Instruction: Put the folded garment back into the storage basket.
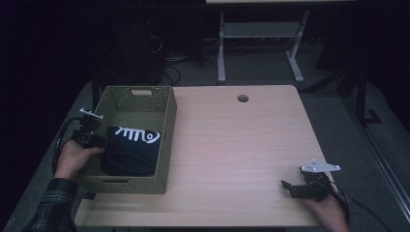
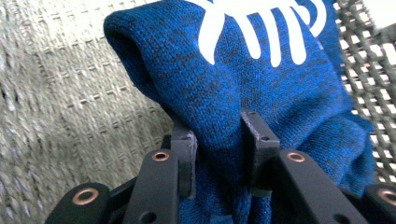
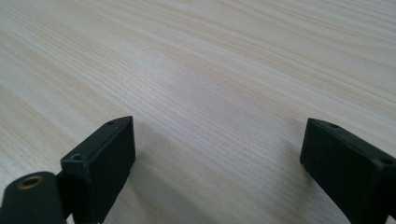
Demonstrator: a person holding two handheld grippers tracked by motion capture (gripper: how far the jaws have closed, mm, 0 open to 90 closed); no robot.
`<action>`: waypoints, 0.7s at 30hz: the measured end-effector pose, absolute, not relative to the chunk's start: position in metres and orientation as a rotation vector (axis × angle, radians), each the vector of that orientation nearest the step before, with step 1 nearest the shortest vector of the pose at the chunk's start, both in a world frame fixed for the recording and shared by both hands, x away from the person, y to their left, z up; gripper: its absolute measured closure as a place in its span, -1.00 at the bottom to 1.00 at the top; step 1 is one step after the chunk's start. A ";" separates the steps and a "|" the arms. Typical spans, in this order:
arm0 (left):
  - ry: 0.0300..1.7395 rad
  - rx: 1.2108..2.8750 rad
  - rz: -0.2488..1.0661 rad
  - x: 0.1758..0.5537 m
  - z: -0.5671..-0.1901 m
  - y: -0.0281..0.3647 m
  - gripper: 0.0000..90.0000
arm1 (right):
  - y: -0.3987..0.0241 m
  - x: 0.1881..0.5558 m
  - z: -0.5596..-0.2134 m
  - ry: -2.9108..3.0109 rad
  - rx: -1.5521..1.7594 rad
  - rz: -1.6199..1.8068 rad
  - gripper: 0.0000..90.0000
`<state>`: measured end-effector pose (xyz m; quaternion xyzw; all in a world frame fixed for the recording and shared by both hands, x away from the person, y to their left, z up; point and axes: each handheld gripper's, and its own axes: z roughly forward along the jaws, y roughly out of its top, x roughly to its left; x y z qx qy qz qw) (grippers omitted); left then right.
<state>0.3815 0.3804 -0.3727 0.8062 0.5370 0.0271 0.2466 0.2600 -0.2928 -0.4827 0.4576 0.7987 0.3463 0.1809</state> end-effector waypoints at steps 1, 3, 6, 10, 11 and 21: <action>1.466 2.203 0.075 0.382 -0.374 0.380 0.52 | -0.293 0.260 -0.483 2.256 1.293 0.978 -0.78; 1.471 2.216 0.084 0.383 -0.375 0.381 0.48 | -0.293 0.260 -0.483 2.256 1.292 0.978 -0.78; 1.478 2.210 0.098 0.384 -0.376 0.382 0.40 | -0.293 0.260 -0.483 2.256 1.292 0.978 -0.78; 1.480 2.224 0.116 0.384 -0.375 0.382 0.22 | -0.293 0.260 -0.483 2.256 1.292 0.978 -0.78; 1.481 2.230 0.124 0.384 -0.374 0.382 0.14 | -0.293 0.260 -0.483 2.256 1.293 0.978 -0.78; 1.465 2.196 0.210 0.376 -0.355 0.394 -0.17 | -0.293 0.260 -0.483 2.256 1.292 0.978 -0.78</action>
